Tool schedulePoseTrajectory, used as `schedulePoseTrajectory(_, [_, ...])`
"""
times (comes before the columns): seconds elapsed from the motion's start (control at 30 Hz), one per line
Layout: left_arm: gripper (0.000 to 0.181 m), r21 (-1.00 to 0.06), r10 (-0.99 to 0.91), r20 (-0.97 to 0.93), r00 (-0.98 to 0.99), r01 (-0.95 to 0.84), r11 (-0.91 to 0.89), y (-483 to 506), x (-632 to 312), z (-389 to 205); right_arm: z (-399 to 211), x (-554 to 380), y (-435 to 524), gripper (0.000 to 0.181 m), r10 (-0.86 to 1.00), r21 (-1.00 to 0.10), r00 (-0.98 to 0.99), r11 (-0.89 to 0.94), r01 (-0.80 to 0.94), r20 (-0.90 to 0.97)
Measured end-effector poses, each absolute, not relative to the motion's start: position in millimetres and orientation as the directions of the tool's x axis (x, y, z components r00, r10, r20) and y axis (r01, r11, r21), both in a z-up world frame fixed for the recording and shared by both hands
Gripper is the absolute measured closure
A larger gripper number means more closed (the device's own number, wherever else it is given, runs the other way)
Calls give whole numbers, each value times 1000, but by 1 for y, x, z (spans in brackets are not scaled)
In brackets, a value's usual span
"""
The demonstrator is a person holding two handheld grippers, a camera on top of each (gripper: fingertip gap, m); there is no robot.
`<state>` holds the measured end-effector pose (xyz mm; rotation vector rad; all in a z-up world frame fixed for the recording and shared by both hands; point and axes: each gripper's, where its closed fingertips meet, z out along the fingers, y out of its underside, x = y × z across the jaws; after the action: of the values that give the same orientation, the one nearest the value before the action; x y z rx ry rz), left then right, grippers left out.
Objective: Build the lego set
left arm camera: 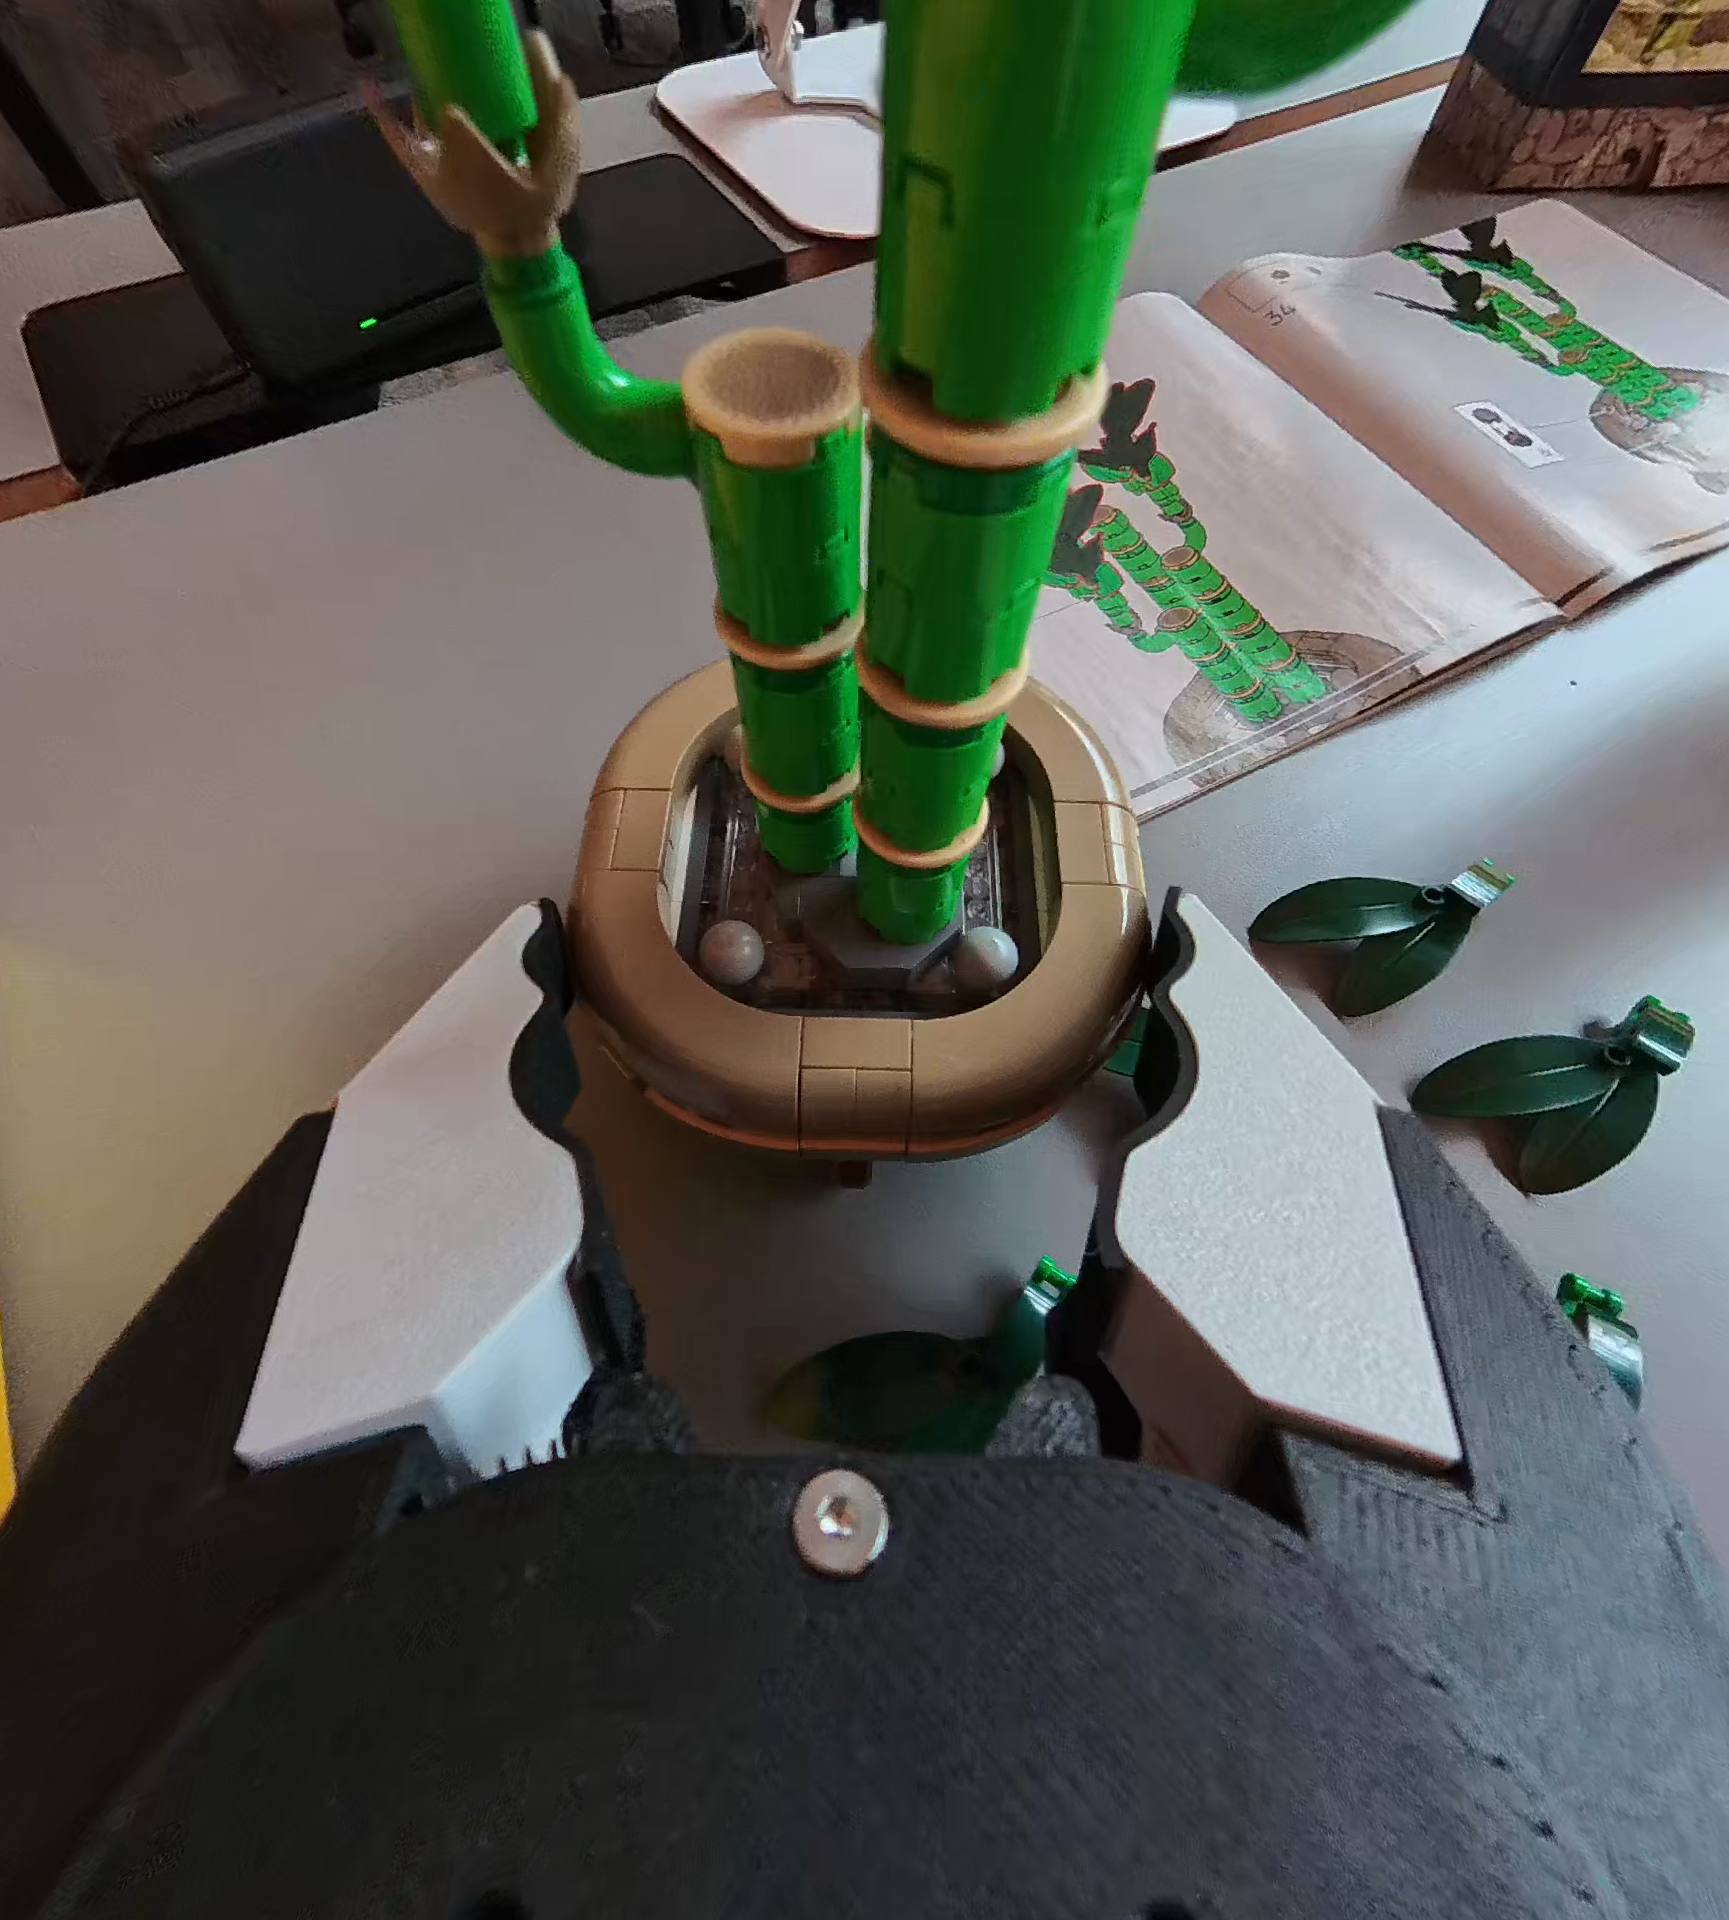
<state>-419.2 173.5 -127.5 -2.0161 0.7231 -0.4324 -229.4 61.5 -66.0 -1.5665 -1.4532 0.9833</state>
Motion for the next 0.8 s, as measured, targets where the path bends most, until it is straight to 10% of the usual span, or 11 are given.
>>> schedulePoseTrajectory(0.8, [71, -833, -526, 97, 845, -220, -508, 169, -417, -136, -82, -235, 62, 175, 996, -894, 53, -86, 440, -70])
